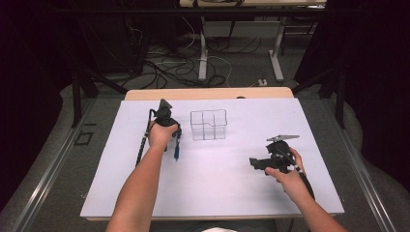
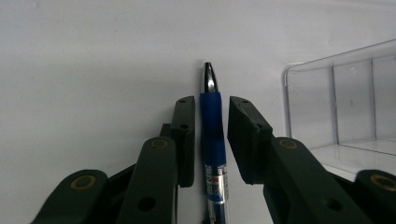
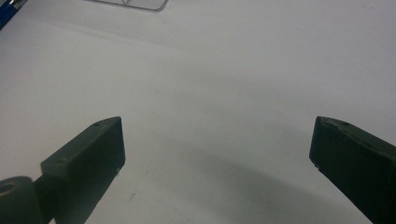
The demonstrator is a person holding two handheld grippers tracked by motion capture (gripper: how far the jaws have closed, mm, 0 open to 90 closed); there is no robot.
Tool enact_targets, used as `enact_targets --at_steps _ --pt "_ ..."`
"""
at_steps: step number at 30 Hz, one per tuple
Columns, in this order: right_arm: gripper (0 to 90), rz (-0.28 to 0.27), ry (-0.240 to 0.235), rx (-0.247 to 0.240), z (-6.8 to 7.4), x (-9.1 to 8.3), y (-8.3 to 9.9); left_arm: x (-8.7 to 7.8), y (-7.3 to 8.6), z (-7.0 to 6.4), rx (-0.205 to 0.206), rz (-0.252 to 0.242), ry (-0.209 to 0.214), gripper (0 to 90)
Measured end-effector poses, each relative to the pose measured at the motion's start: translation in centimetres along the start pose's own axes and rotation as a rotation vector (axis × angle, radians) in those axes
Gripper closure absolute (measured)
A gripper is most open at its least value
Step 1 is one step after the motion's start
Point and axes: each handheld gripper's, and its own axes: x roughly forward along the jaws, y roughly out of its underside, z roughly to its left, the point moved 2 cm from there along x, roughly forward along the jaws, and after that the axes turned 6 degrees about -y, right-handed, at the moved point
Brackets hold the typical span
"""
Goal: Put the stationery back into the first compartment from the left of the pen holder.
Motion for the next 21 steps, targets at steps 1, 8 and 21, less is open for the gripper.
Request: enact_targets --at_steps 1,8,21 --pt "3.2 0.000 0.000 0.000 0.00 0.00 0.00 0.07 0.02 -0.03 -0.003 -0.001 0.001 72.8" --pt "3.4 0.001 0.001 -0.001 -0.01 0.01 0.00 0.16 0.07 -0.15 -0.010 0.009 0.010 74.8" --pt "3.7 0.002 0.000 0.002 0.03 0.08 0.02 0.11 0.15 0.12 -0.040 0.025 0.029 79.2"
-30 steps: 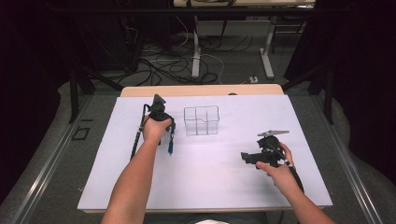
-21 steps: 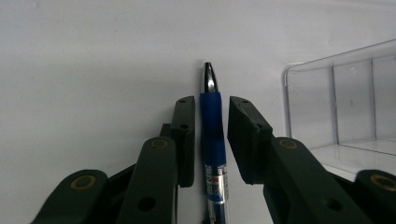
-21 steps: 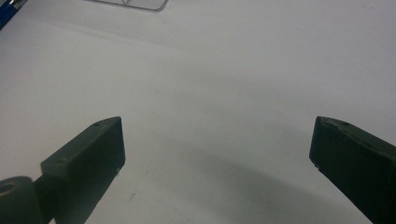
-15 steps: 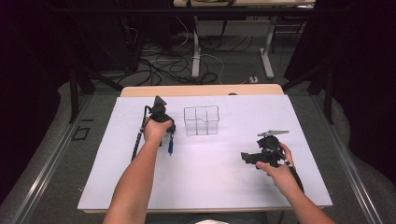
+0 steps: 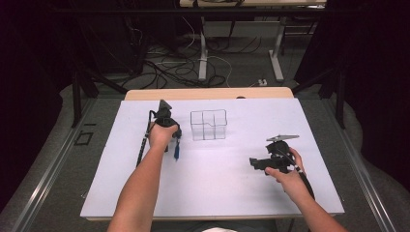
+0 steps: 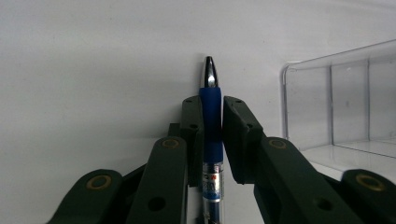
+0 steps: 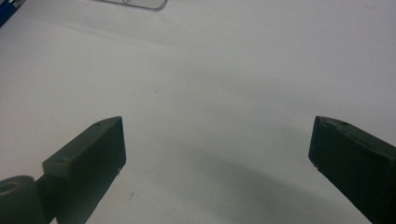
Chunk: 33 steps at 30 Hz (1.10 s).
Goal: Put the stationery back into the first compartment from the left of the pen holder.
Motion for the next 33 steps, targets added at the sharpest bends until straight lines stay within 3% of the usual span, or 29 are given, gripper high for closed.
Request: enact_targets --at_steps 13,20,23,26,27,28,29,32,33 --pt "3.8 0.000 -0.003 -0.003 0.0 0.0 0.0 0.1 0.0 0.0 -0.048 0.001 0.036 80.0" --pt "3.9 0.000 -0.002 -0.005 0.0 0.1 0.0 -0.2 -0.1 0.3 -0.035 -0.008 0.049 80.1" --pt "3.9 0.001 -0.002 -0.007 -0.1 0.1 0.0 -0.3 -0.1 0.2 -0.061 -0.013 0.061 80.1" --pt "4.0 0.003 0.000 -0.015 -0.1 0.1 0.0 -0.7 -0.1 0.6 -0.024 -0.010 0.062 80.1" --pt "4.1 0.004 0.000 -0.014 -0.1 0.1 0.0 -0.6 -0.1 0.4 -0.063 -0.027 0.067 80.1" --pt "4.1 0.004 0.000 -0.014 -0.1 0.1 0.0 -0.7 -0.1 0.4 -0.065 -0.036 0.073 80.1" --pt "4.1 0.004 0.001 -0.014 -0.1 0.1 0.0 -0.9 -0.1 0.7 -0.029 -0.026 0.073 80.1" --pt "4.2 0.003 0.001 -0.011 -0.1 0.1 0.0 -1.2 -0.1 0.6 -0.057 -0.063 0.082 80.1" --pt "4.3 0.001 -0.001 -0.006 -0.1 0.1 0.0 -1.4 -0.2 0.9 -0.028 -0.059 0.082 80.1"
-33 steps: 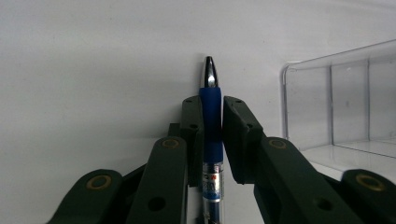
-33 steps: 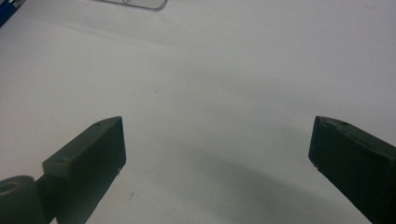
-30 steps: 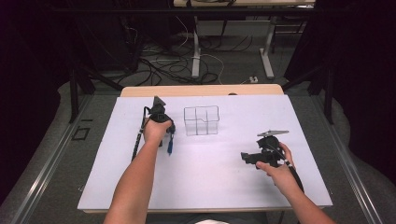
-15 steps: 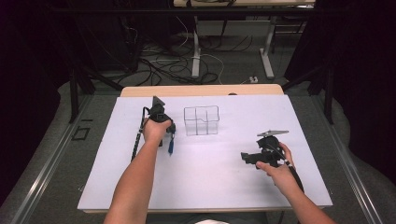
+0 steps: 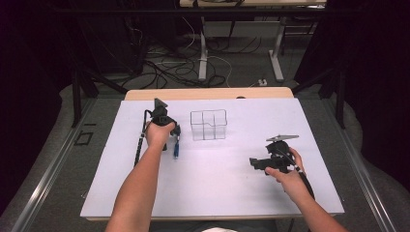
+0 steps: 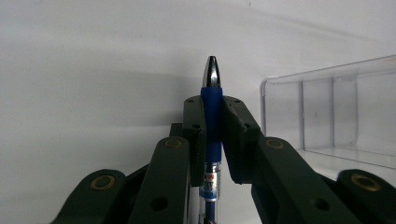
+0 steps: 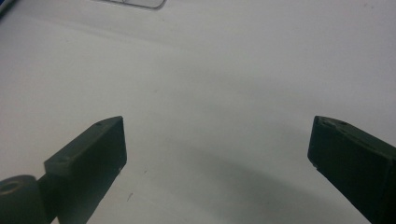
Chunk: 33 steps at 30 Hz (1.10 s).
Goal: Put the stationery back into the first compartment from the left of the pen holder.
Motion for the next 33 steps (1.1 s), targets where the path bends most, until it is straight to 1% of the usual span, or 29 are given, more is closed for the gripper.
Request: enact_targets --at_steps 1,2,3,5,6,8,10,11,13,15,19,21,22,23,25,27,29,30,31,32,33 --pt "4.3 0.000 0.000 -0.002 0.0 0.0 0.0 0.0 0.0 -0.1 -0.028 -0.023 0.006 80.1" --pt "4.4 -0.001 -0.001 -0.001 0.0 0.0 0.0 -0.2 0.0 -0.1 -0.022 -0.018 0.011 80.1" --pt "4.4 -0.001 -0.001 -0.001 0.0 0.0 0.0 -0.4 -0.1 -0.1 -0.027 -0.034 0.016 80.1" --pt "4.4 0.000 0.000 0.001 0.0 0.0 0.0 -0.7 -0.1 0.1 -0.008 -0.046 0.020 80.1" --pt "4.4 0.000 0.000 0.001 0.0 0.0 0.0 -0.8 -0.1 0.0 -0.018 -0.065 0.023 80.1" --pt "4.5 0.000 0.000 0.001 0.0 0.0 0.0 -1.1 -0.1 0.0 -0.016 -0.095 0.026 80.1" --pt "4.5 -0.001 0.001 -0.001 0.0 0.0 0.0 -1.4 -0.2 -0.1 -0.023 -0.113 0.036 80.1" --pt "4.5 0.001 0.005 -0.010 0.0 0.0 0.0 -1.6 -0.2 -0.1 -0.025 -0.132 0.042 80.1" --pt "4.5 0.001 0.006 -0.012 0.0 0.0 0.0 -2.0 -0.2 -0.2 -0.015 -0.148 0.050 80.1" --pt "4.5 0.002 0.005 -0.011 0.0 0.0 0.0 -2.4 -0.3 -0.3 -0.013 -0.172 0.064 80.1" --pt "4.5 0.000 0.007 -0.014 0.0 0.0 0.0 -3.2 -0.3 -0.6 -0.001 -0.224 0.077 80.1" --pt "4.5 -0.001 0.003 -0.009 0.1 0.0 0.0 -3.6 -0.4 -0.6 0.011 -0.246 0.077 80.2" --pt "4.5 -0.003 0.005 -0.017 0.1 0.0 0.0 -3.8 -0.4 -0.6 0.020 -0.259 0.082 80.1" --pt "4.5 -0.002 0.004 -0.013 0.1 0.0 0.0 -4.1 -0.4 -0.7 0.021 -0.268 0.089 80.2" --pt "4.5 -0.003 0.002 -0.015 0.1 0.1 0.0 -4.5 -0.4 -0.8 0.042 -0.297 0.091 80.1" --pt "4.5 -0.006 0.005 -0.014 0.1 0.1 -0.1 -4.9 -0.4 -1.0 0.043 -0.326 0.096 80.2" --pt "4.5 -0.007 0.004 -0.018 0.1 0.1 -0.1 -5.4 -0.4 -1.0 0.065 -0.342 0.096 80.1" --pt "4.4 -0.007 0.004 -0.018 0.2 0.1 -0.1 -5.5 -0.4 -1.2 0.056 -0.366 0.100 80.1" --pt "4.4 -0.007 0.005 -0.019 0.2 0.1 -0.1 -5.7 -0.4 -1.2 0.067 -0.377 0.102 80.1" --pt "4.5 -0.008 0.001 -0.020 0.2 0.1 -0.1 -5.9 -0.4 -1.3 0.069 -0.389 0.105 80.1" --pt "4.5 -0.009 0.003 -0.020 0.2 0.2 -0.1 -6.1 -0.4 -1.4 0.063 -0.407 0.110 80.1"
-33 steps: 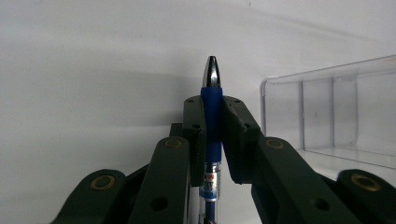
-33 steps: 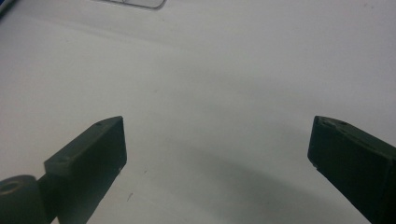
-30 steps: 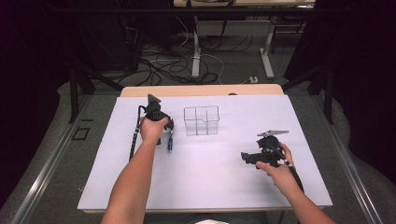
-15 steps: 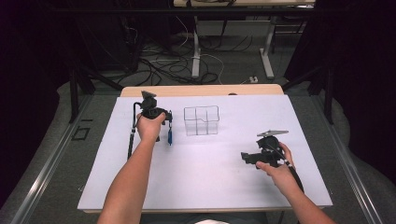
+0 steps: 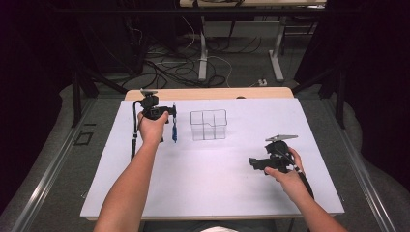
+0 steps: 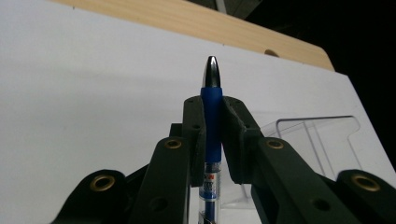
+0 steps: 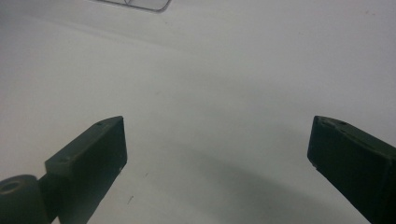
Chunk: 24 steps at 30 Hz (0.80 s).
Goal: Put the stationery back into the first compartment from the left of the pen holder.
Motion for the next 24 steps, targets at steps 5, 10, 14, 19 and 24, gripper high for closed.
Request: enact_targets --at_steps 5,10,14,19,24 --pt "4.5 0.009 -0.002 0.007 0.0 0.0 0.0 -0.8 -0.3 -0.2 0.038 -0.035 0.011 80.1" --pt "4.5 0.006 0.001 0.005 0.0 0.0 0.0 -1.5 -0.5 -0.9 0.066 -0.073 0.025 80.1" --pt "4.5 0.005 0.001 0.002 0.0 0.0 0.0 -2.3 -0.7 -1.7 0.109 -0.101 0.047 80.1" --pt "4.5 0.002 0.005 0.000 0.2 -0.1 0.0 -3.1 -0.7 -2.7 0.154 -0.151 0.072 80.1" --pt "4.5 0.000 0.006 -0.008 0.1 -0.1 -0.1 -3.9 -0.8 -3.8 0.182 -0.209 0.103 80.1"
